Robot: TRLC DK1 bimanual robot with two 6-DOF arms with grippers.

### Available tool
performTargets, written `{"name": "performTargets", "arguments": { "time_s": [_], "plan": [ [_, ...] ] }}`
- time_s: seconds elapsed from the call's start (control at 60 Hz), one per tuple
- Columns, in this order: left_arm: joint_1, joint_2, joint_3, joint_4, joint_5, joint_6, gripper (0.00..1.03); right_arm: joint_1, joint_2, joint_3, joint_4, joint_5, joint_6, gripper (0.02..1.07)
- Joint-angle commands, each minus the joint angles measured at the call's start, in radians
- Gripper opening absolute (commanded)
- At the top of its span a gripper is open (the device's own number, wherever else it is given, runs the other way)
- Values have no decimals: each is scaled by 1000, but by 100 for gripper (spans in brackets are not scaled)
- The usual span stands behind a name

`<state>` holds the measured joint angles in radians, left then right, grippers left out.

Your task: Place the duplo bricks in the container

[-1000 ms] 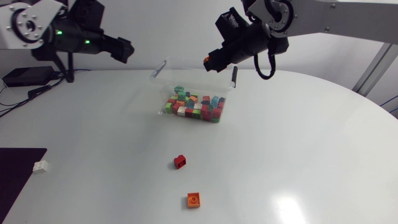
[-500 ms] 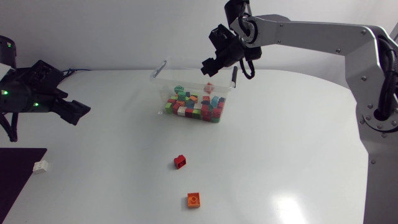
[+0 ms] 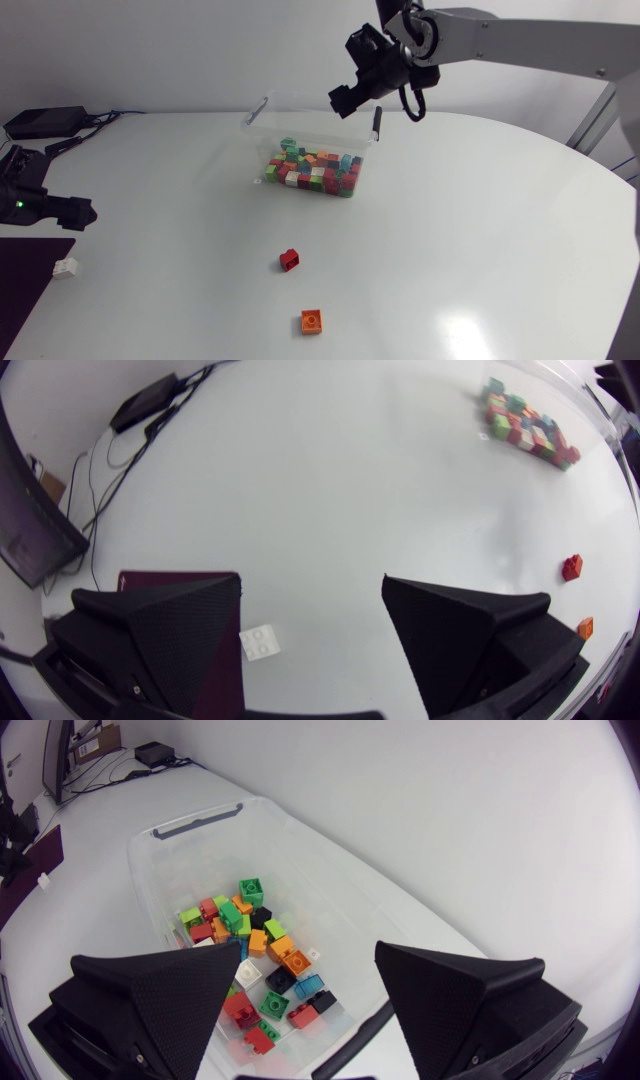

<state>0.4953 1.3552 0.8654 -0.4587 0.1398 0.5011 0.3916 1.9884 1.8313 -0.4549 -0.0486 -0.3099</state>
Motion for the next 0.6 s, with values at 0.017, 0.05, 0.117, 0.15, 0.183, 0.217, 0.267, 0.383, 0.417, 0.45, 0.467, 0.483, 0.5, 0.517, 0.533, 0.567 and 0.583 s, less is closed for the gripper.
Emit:
{"name": "performTargets", "arguments": {
  "time_s": [0.017, 0.05, 0.117, 0.15, 0.183, 0.217, 0.267, 0.383, 0.417, 0.45, 0.467, 0.483, 0.5, 0.517, 0.533, 0.567, 0.583],
  "plan": [
    [60, 73, -28, 20, -17, -93, 98, 29, -79, -37, -30, 33, 52, 100],
    [83, 96, -34, 32, -23, -113, 98, 35, -89, -38, -41, 47, 72, 100],
    [114, 122, -43, 55, -23, -118, 98, 41, -112, -58, -44, 58, 104, 99],
    [124, 140, -46, 55, -23, -119, 98, 46, -119, -66, -47, 61, 124, 99],
    [129, 153, -51, 57, -23, -127, 98, 49, -119, -64, -61, 67, 132, 99],
    [131, 162, -62, 71, -23, -138, 98, 58, -115, -63, -76, 70, 132, 99],
    [134, 174, -75, 98, -23, -157, 98, 69, -115, -79, -88, 72, 140, 99],
    [154, 206, -100, 123, -23, -185, 98, 102, -129, -130, -120, 73, 186, 99],
    [164, 208, -108, 138, -23, -191, 98, 110, -138, -144, -120, 73, 190, 99],
    [177, 209, -112, 150, -23, -196, 98, 118, -148, -159, -120, 73, 193, 99],
    [181, 209, -114, 155, -25, -196, 98, 119, -151, -167, -120, 73, 193, 99],
    [184, 211, -117, 158, -25, -196, 98, 124, -154, -175, -120, 73, 195, 99],
    [186, 214, -120, 160, -28, -196, 98, 127, -157, -182, -120, 73, 196, 99],
    [187, 219, -121, 161, -31, -197, 97, 130, -158, -188, -120, 73, 198, 99],
    [187, 219, -123, 163, -31, -197, 97, 135, -160, -196, -120, 75, 200, 99],
    [192, 231, -128, 181, -39, -197, 97, 141, -160, -210, -120, 75, 201, 99],
    [192, 234, -128, 186, -43, -197, 97, 144, -160, -213, -120, 75, 201, 99]
  ]
}}
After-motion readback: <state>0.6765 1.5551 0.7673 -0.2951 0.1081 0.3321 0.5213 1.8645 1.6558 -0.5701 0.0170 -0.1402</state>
